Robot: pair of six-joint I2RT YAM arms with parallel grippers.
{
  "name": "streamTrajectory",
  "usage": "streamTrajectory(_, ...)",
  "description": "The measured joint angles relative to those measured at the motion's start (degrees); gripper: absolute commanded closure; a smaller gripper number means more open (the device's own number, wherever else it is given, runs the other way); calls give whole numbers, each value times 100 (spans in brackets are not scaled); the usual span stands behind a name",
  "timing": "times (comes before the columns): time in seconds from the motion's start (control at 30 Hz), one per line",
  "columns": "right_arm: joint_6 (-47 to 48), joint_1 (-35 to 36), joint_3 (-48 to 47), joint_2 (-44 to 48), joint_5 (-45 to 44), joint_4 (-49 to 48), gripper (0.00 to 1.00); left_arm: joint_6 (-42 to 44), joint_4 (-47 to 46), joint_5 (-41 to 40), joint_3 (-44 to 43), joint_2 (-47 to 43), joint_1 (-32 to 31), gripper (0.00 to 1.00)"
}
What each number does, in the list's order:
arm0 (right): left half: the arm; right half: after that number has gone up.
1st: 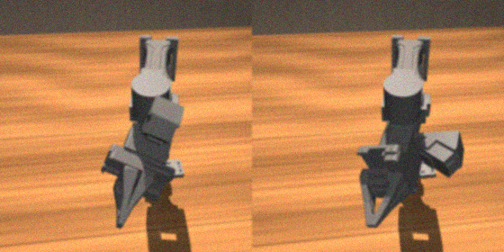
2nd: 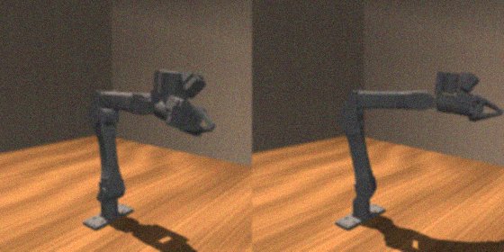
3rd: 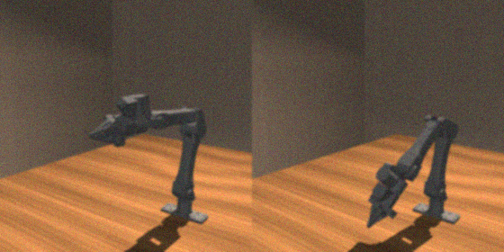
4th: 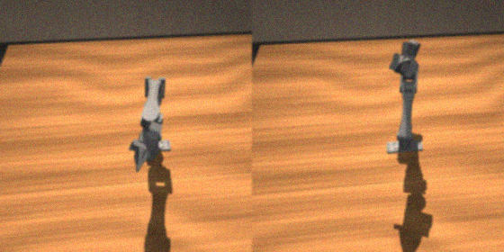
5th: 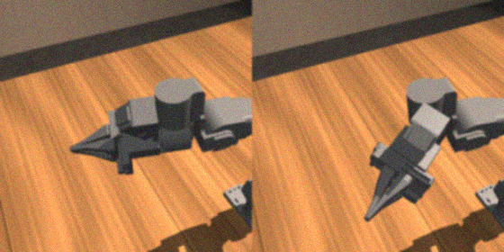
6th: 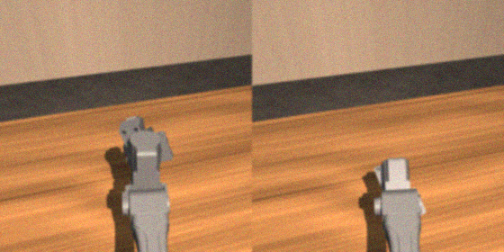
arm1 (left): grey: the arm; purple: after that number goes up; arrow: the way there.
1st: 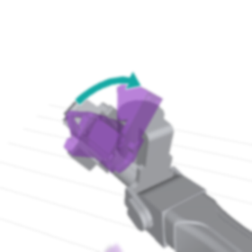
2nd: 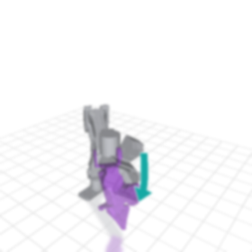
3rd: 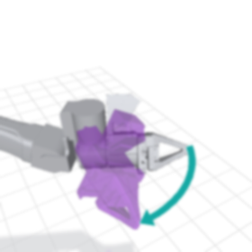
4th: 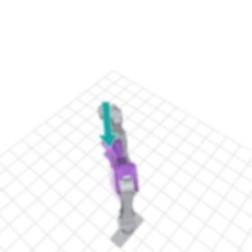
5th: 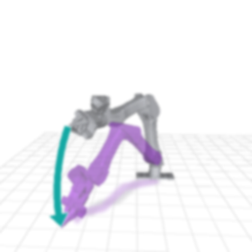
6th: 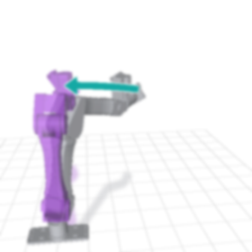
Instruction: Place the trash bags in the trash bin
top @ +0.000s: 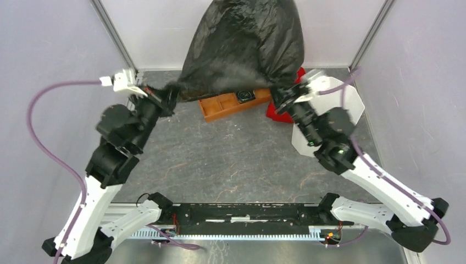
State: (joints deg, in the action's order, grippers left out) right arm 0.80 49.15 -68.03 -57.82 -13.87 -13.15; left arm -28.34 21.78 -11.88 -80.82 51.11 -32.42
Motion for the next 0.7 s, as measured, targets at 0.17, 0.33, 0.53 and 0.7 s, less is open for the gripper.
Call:
streamTrajectory(0.17, -540, -7, 2002, -323, 636, -63, 99, -575, 1123, -1014, 2028, -752, 20, 98)
streamTrajectory(0.33, -1176, 22, 3206, -750, 1248, 837, 99, -957, 2409, -1182, 2957, -1202, 20, 98)
streamTrajectory(0.53, -1193, 72, 2138, -380, 1436, 1054, 99, -968, 2288, -1137, 1427, -1375, 20, 98)
streamTrajectory(0.7, -1364, 72, 1950, 118, 1436, 763, 99, -981, 1937, -1058, 1213, -1493, 20, 98)
